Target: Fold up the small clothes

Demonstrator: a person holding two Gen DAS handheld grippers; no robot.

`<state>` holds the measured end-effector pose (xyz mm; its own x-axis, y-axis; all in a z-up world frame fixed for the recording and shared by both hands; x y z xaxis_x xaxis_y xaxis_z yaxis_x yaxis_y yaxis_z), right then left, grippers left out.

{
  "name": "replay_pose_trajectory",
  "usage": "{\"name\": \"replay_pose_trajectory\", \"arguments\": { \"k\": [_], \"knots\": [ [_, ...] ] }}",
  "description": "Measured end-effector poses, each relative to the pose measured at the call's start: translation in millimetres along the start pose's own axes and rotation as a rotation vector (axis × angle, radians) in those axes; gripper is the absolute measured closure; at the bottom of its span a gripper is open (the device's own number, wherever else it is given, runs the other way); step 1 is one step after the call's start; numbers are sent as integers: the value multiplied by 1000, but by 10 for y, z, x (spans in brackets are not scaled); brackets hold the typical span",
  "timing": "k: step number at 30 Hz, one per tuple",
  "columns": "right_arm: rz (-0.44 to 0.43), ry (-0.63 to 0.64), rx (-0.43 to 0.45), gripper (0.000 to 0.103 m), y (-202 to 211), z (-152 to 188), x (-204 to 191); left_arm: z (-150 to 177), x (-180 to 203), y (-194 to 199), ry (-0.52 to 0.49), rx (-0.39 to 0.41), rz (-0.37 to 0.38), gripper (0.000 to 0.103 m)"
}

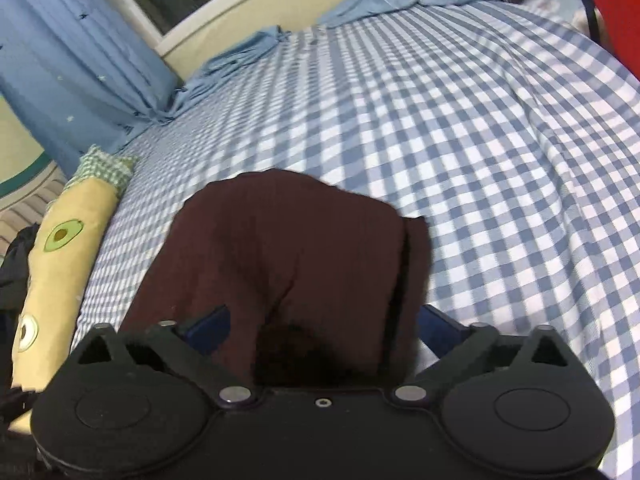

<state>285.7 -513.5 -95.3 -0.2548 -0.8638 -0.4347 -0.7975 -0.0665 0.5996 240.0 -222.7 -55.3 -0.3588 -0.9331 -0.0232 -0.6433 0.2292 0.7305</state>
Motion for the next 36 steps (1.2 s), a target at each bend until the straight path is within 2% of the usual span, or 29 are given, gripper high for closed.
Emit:
{"name": "replay_pose_trajectory", "arguments": {
  "k": [4, 7, 10, 13, 17, 25, 29, 36],
  "knots": [
    [19, 52, -33, 1, 61, 232, -101, 36, -217, -58, 59, -75, -49, 5],
    [89, 60, -58, 1, 66, 406, -106, 79, -336, -21, 85, -99, -72, 3],
    [183, 60, -72, 1, 127, 603, -78, 130, -435, 85, 76, -97, -88, 1],
    [212, -14, -56, 1, 241, 720, -2, 191, -478, 207, 52, -92, -101, 1],
    [269, -2, -34, 1, 411, 825, -91, 337, -592, 361, -9, -101, -127, 1],
    [305, -53, -33, 1, 848, 1229, -163, 673, -872, 452, -40, -141, -105, 1],
    [317, -132, -29, 1, 1007, 1380, -142, 774, -964, 437, -52, -158, -88, 1],
    [270, -251, 59, 1, 1094, 1160, 0, 570, -1013, 126, -18, -161, -47, 1]
  ]
}}
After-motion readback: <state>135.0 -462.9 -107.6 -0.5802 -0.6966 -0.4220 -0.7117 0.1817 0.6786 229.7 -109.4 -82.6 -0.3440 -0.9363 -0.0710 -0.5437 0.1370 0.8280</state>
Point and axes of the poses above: each gripper's, at about its wrist camera, not at the fingertips, and y roughly against the way its jaws point, x to its right, z to its underside, the point moved 2 cm from there along -y, roughly the way its jaws point, and after that the axes turned 13 degrees about x, right-handed, at the moved point
